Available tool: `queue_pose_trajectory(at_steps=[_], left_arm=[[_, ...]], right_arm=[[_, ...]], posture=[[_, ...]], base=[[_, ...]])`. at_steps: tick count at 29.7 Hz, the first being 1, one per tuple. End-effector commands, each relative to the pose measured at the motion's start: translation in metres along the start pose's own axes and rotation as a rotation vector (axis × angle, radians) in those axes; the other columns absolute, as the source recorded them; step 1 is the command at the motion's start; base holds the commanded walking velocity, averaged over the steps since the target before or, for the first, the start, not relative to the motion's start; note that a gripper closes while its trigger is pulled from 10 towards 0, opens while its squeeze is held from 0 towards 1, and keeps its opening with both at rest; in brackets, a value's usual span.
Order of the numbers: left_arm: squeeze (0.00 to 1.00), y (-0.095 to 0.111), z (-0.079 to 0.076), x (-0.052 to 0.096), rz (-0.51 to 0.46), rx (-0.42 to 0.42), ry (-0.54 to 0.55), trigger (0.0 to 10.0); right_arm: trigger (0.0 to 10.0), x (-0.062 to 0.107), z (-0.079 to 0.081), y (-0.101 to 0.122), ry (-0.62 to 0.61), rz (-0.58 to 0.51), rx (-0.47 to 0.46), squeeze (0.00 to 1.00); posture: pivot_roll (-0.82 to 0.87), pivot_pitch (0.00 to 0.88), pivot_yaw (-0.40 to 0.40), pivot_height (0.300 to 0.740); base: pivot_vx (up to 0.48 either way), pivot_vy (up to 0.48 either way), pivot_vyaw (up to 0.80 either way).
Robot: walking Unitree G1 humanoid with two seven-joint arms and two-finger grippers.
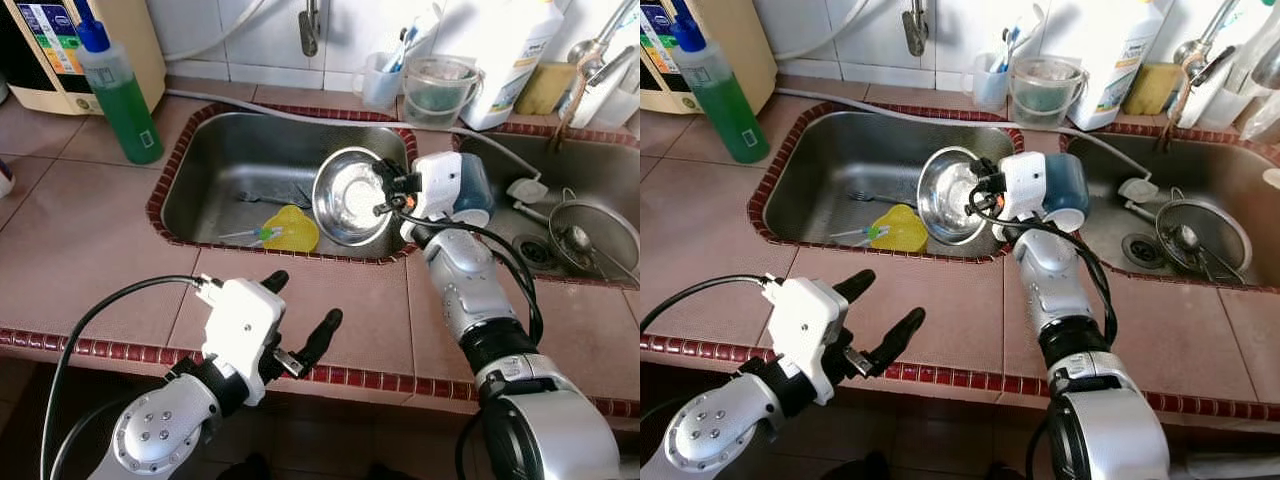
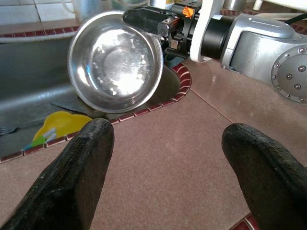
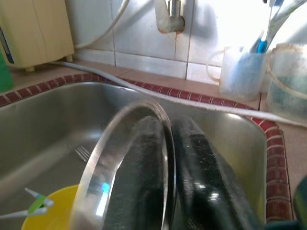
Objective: Kitchen organization
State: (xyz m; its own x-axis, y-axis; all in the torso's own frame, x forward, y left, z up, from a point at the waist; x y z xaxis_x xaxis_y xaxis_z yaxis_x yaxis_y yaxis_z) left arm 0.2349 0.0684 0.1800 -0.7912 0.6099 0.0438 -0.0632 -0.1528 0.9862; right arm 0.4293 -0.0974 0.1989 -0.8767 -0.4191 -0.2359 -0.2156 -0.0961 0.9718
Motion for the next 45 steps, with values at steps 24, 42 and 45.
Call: queue_pose_trajectory(at_steps=[24,42,45], left_arm=[[0.0,0.007,0.005,-0.001,-0.017,-0.02,0.024,10.0],[0.0,0.018,0.034,-0.033,-0.11,-0.038,0.083,10.0],[0.0,0.019,0.038,-0.038,-0.125,-0.043,0.088,10.0]], right_arm=[[10.0,-0.01,-0.003,0.027,0.016,-0.095,0.02,1.0],[10.0,-0.003,-0.018,0.06,-0.179,-0.22,0.127,1.0],[10.0,0.0,-0.015,0.056,-0.215,-0.215,0.128,1.0]], posture=[[-0.01,0.228,-0.012,0.74],[-0.08,0.099,-0.029,0.74],[-0.09,0.082,-0.028,0.74]], base=[[0.0,0.0,0.0],[0.0,0.0,0.0],[0.0,0.0,0.0]])
Point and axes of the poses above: a point about 5 cm out from each wrist's last joint towards the gripper, its own x axis pointing back from the gripper into the wrist, its own y axis along the axis of the wrist's last joint, z = x × y, the point moved 5 cm from there along -x, pointing out of the wrist towards the gripper, and after that the axes turned 4 degrees about -x, right-handed, at the moved point
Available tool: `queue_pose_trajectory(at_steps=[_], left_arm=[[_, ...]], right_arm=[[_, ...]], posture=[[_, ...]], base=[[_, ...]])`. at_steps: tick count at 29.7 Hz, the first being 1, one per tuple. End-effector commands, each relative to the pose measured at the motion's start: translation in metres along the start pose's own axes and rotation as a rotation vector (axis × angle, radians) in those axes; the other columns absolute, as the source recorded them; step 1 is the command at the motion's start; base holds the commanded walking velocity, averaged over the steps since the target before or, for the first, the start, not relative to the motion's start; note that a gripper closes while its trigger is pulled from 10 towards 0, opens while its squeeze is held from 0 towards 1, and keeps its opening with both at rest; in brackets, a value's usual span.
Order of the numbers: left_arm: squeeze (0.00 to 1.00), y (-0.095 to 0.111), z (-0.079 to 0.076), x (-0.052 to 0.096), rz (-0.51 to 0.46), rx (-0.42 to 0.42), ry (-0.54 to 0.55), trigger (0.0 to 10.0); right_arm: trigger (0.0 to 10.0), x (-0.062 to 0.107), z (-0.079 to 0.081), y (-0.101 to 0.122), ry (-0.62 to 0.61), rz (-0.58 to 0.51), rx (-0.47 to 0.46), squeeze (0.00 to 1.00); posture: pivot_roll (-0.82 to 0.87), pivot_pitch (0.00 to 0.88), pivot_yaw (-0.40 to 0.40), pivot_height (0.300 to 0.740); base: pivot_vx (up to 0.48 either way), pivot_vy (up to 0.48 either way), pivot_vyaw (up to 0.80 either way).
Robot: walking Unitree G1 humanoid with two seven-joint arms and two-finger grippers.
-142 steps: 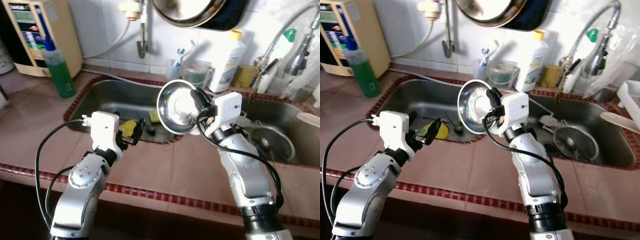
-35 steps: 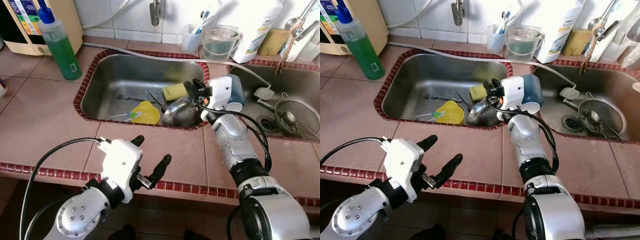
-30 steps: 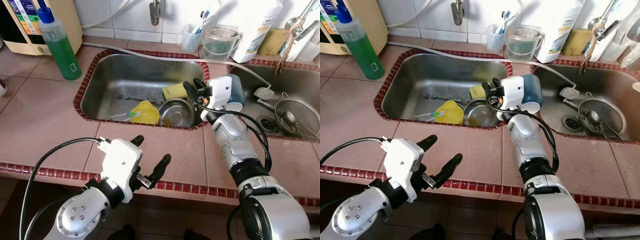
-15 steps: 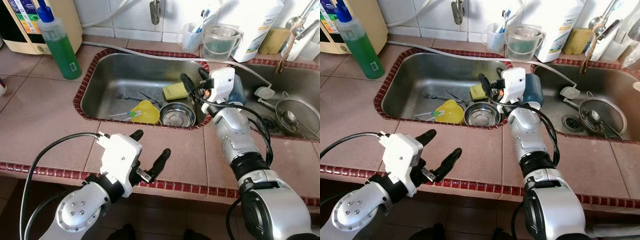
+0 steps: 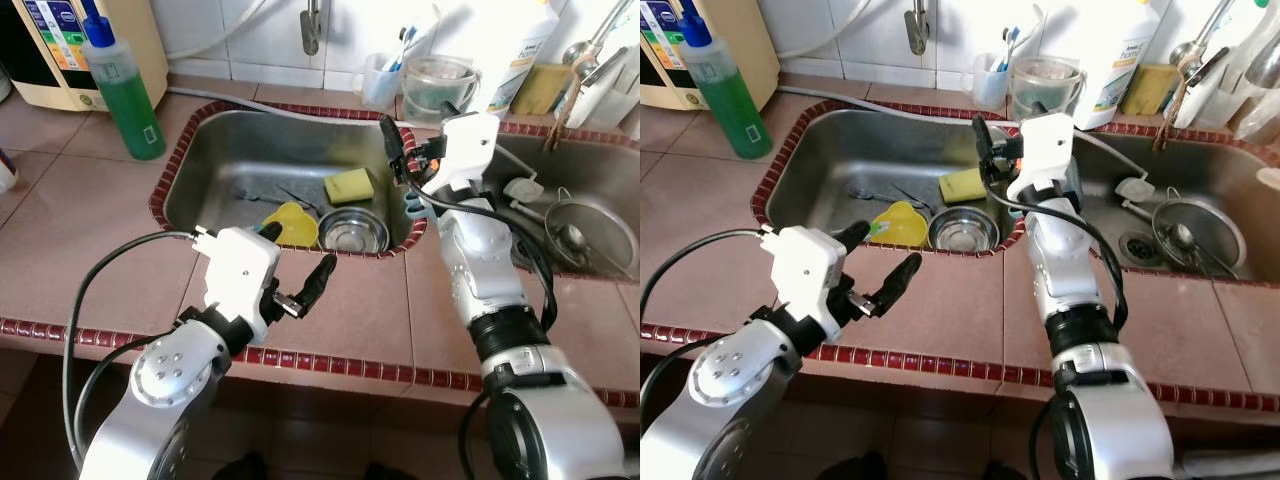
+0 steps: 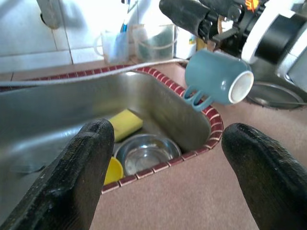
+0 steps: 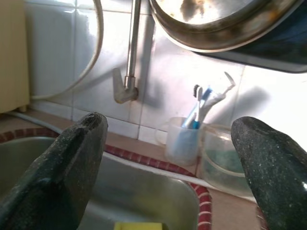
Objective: Kitchen organization
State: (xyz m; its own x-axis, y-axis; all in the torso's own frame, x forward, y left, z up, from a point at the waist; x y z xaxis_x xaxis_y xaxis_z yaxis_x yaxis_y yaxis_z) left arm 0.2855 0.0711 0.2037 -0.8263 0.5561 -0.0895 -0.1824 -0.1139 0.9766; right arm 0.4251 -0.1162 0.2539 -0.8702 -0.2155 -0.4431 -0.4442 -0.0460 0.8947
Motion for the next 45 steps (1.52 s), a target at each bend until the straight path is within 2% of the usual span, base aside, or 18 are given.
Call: queue_pose_trajectory(at_steps=[1,7,13,14,18,21,26,30,33,37,45], left_arm=[[0.0,0.0,0.001,-0.001,-0.006,-0.004,0.0,10.0],[0.0,-0.001,0.009,-0.013,-0.035,-0.009,0.009,10.0],[0.0,-0.001,-0.005,-0.017,-0.053,-0.042,-0.067,10.0],[0.0,-0.002,-0.01,-0.017,-0.054,-0.044,-0.096,10.0],[0.0,-0.006,-0.019,-0.017,-0.057,-0.065,-0.144,10.0],[0.0,-0.007,-0.026,-0.017,-0.06,-0.078,-0.181,10.0],[0.0,-0.006,-0.027,-0.018,-0.066,-0.078,-0.188,10.0],[0.0,-0.007,-0.028,-0.018,-0.069,-0.082,-0.2,10.0],[0.0,-0.008,-0.029,-0.017,-0.067,-0.084,-0.206,10.0],[0.0,-0.01,-0.036,-0.017,-0.058,-0.098,-0.222,10.0],[0.0,-0.008,-0.038,-0.017,-0.064,-0.087,-0.223,10.0]], right_arm=[[10.0,0.002,0.0,0.001,-0.016,-0.001,0.004,1.0],[10.0,0.017,0.002,-0.009,-0.144,0.035,-0.001,1.0],[10.0,0.027,-0.008,-0.015,-0.239,0.072,0.007,1.0],[10.0,0.03,-0.011,-0.017,-0.257,0.085,-0.001,0.0],[10.0,0.037,-0.016,-0.02,-0.299,0.111,-0.019,0.0],[10.0,0.049,-0.026,-0.029,-0.355,0.15,-0.046,0.0],[10.0,0.059,-0.034,-0.037,-0.405,0.181,-0.062,0.0],[10.0,0.073,-0.049,-0.049,-0.478,0.241,-0.069,0.0],[10.0,0.074,-0.054,-0.051,-0.494,0.251,-0.066,0.0],[10.0,0.068,-0.057,-0.052,-0.485,0.256,-0.054,0.0],[10.0,0.058,-0.062,-0.053,-0.476,0.266,-0.051,0.0]], posture=[[-0.09,0.082,-0.028,0.74],[-0.11,0.045,-0.018,0.74],[-0.12,0.025,-0.008,0.74],[-0.13,0.021,-0.004,0.74],[-0.14,0.013,0.003,0.74],[-0.14,0.011,0.009,0.74],[-0.15,0.013,0.015,0.74],[-0.16,0.024,0.024,0.74],[-0.16,0.027,0.026,0.74],[-0.16,0.036,0.029,0.74],[-0.15,0.058,0.031,0.74]], base=[[0.0,0.0,0.0],[0.0,0.0,0.0],[0.0,0.0,0.0],[0.0,0.0,0.0],[0.0,0.0,0.0],[0.0,0.0,0.0],[0.0,0.0,0.0],[0.0,0.0,0.0],[0.0,0.0,0.0],[0.0,0.0,0.0],[0.0,0.0,0.0]])
Point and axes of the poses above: a point about 5 cm out from each wrist's last joint towards the gripper, its own x axis pointing back from the gripper into the wrist, its own y axis along the axis of the wrist's last joint, z = x × y, the point moved 5 cm from there along -x, pointing out of the wrist towards the gripper, and after that the axes turned 4 degrees about -x, right-handed, at the moved point
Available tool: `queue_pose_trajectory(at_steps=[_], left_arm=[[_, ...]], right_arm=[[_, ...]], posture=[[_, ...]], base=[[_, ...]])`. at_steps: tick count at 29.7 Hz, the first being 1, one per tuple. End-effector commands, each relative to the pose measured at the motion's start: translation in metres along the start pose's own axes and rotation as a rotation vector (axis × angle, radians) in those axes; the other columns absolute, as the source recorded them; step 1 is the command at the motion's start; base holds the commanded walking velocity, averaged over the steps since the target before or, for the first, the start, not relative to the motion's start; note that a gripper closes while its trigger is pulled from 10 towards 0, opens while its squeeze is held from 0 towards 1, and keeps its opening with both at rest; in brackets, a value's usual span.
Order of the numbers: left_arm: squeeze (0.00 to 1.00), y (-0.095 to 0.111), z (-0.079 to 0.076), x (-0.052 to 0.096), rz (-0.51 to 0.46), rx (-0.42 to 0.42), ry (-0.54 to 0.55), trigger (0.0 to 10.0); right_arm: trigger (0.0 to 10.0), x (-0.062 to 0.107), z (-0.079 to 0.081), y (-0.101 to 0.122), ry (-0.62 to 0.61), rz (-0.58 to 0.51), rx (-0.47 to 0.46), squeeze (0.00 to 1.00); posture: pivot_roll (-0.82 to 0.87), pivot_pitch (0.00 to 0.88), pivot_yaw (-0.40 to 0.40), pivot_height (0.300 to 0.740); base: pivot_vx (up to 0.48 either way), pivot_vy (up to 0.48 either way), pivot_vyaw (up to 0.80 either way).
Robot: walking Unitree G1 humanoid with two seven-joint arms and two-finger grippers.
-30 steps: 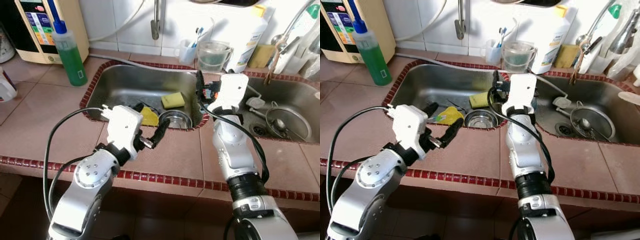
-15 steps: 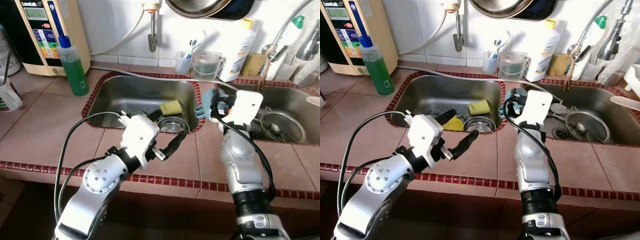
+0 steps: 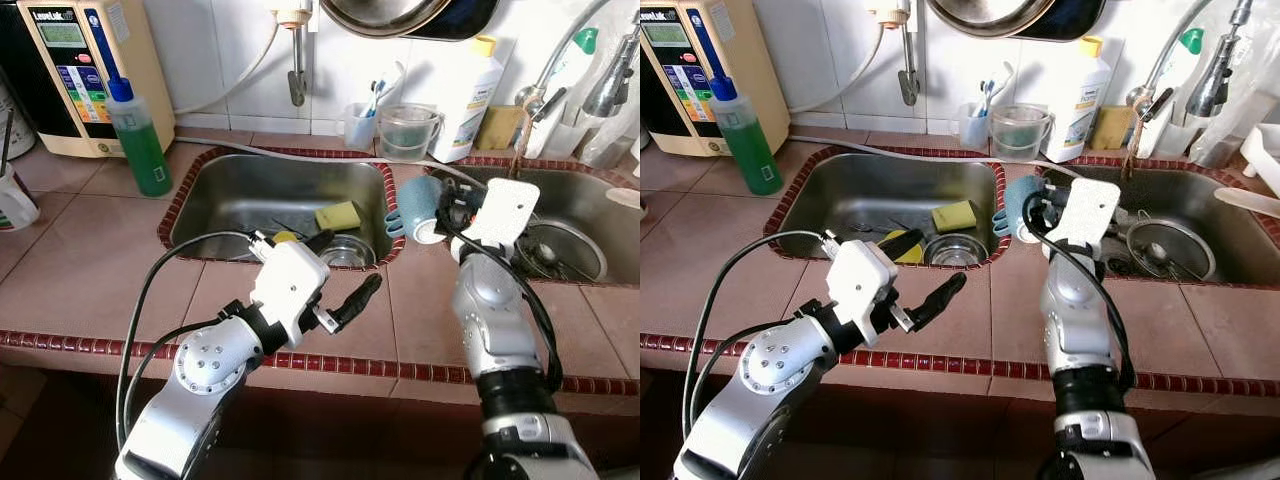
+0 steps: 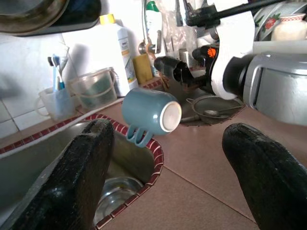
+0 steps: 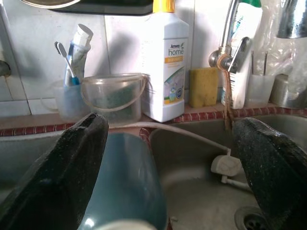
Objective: Kitchen organization
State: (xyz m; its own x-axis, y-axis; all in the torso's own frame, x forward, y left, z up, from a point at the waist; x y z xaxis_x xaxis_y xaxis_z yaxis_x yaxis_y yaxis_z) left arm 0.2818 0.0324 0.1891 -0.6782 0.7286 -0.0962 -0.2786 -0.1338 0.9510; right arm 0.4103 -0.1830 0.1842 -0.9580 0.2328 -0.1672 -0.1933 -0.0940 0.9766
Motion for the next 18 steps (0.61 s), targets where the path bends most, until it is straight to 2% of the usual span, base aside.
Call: queue_pose_trajectory(at_steps=[1,9,18], left_arm=[[0.0,0.002,-0.002,0.0,0.001,-0.007,-0.003,10.0],[0.0,0.002,-0.007,0.003,0.014,0.007,-0.004,10.0],[0.0,0.003,-0.011,0.011,0.031,0.023,0.005,10.0]], right_arm=[[10.0,-0.004,-0.004,0.0,-0.004,0.001,-0.003,0.0],[10.0,-0.01,-0.006,-0.004,-0.001,0.027,-0.008,0.0],[10.0,-0.016,0.0,-0.007,0.037,0.041,0.008,0.0]], posture=[[-0.15,0.061,0.03,0.74],[-0.14,0.087,0.028,0.74],[-0.12,0.118,0.021,0.74]], base=[[0.0,0.0,0.0],[0.0,0.0,0.0],[0.0,0.0,0.0]])
Point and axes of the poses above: a point about 5 cm out from each wrist's last joint towards the gripper, its own x axis pointing back from the gripper into the wrist, its own y axis along the axis of the wrist's last joint, z = x × y, the point moved 5 cm from there along -x, pointing out of the wrist towards the gripper, and after that the axes turned 4 degrees about -x, right-handed, at the moved point
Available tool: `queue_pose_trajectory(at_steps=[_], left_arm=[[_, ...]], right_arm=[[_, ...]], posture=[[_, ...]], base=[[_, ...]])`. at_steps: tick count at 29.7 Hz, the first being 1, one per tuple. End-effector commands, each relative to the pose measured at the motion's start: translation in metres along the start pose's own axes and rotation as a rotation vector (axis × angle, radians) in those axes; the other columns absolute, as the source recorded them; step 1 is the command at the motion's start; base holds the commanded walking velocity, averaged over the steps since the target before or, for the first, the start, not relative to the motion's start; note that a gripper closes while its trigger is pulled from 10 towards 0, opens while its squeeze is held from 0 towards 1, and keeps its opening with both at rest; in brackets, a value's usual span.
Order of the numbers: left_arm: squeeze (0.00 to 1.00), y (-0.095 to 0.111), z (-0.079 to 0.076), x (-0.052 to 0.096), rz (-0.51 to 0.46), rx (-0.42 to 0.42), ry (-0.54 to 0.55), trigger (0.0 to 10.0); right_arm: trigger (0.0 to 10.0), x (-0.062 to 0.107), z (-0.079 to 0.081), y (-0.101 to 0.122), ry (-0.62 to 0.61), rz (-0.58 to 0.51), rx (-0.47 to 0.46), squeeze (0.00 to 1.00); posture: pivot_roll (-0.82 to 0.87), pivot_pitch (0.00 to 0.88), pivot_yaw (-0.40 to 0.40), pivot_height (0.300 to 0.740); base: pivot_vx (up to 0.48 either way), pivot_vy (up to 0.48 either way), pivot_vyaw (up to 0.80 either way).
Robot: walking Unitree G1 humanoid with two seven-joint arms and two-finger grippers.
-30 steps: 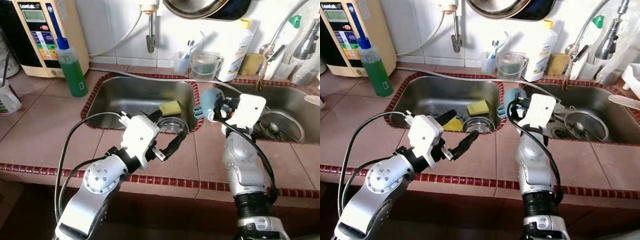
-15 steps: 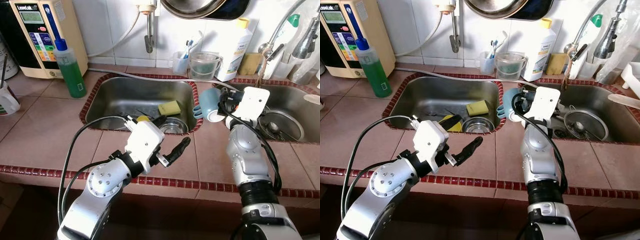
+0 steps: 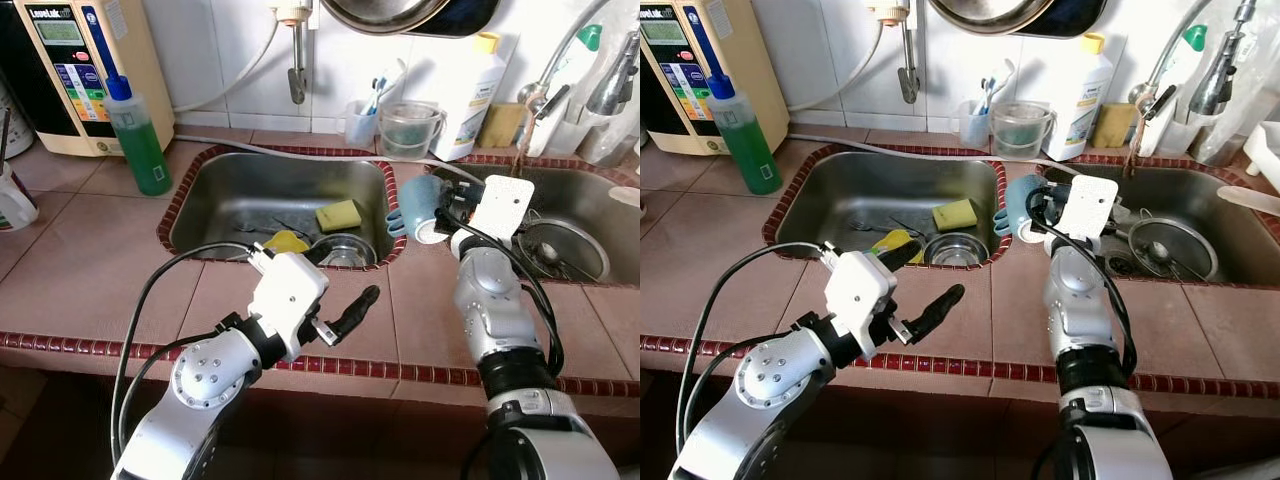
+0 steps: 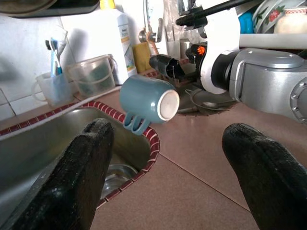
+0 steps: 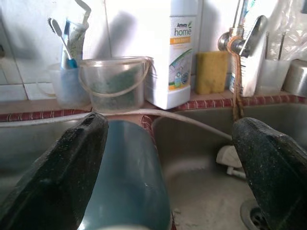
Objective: Kitchen organization
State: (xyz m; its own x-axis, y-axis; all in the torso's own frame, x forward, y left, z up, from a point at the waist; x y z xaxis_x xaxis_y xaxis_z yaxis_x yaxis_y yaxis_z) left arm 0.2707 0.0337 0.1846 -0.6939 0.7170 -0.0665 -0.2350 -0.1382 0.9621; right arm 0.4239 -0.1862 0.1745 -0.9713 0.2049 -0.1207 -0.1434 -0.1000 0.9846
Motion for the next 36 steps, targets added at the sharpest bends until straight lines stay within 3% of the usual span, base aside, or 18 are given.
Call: queue_pose_trajectory(at_steps=[1,22,36], left_arm=[[0.0,0.004,-0.004,0.003,-0.002,-0.006,-0.005,10.0],[0.0,0.007,-0.016,0.013,0.018,0.028,0.017,10.0],[0.0,0.009,-0.016,0.014,0.027,0.038,0.024,10.0]], right_arm=[[10.0,-0.004,0.002,0.004,0.017,-0.008,0.005,0.0],[10.0,-0.018,0.003,0.002,0.086,0.03,0.05,0.0],[10.0,-0.015,-0.004,-0.02,0.077,0.129,-0.055,0.0]], posture=[[-0.12,0.118,0.021,0.74],[-0.08,0.141,-0.003,0.74],[-0.08,0.171,0.0,0.74]], base=[[0.0,0.0,0.0],[0.0,0.0,0.0],[0.0,0.0,0.0]])
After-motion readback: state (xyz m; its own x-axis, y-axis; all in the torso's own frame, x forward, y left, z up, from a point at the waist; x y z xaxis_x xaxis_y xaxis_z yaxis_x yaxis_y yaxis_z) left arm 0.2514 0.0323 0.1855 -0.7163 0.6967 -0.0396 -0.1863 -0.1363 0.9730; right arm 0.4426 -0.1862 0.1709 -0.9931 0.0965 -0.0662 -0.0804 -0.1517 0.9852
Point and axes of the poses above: a point about 5 cm out from each wrist's last joint towards the gripper, its own x axis pointing back from the gripper into the wrist, its own y axis along the axis of the wrist's last joint, z = x × y, the point moved 5 cm from there along -x, pointing out of the wrist towards the gripper, and after that the axes turned 4 degrees about -x, right-handed, at the moved point
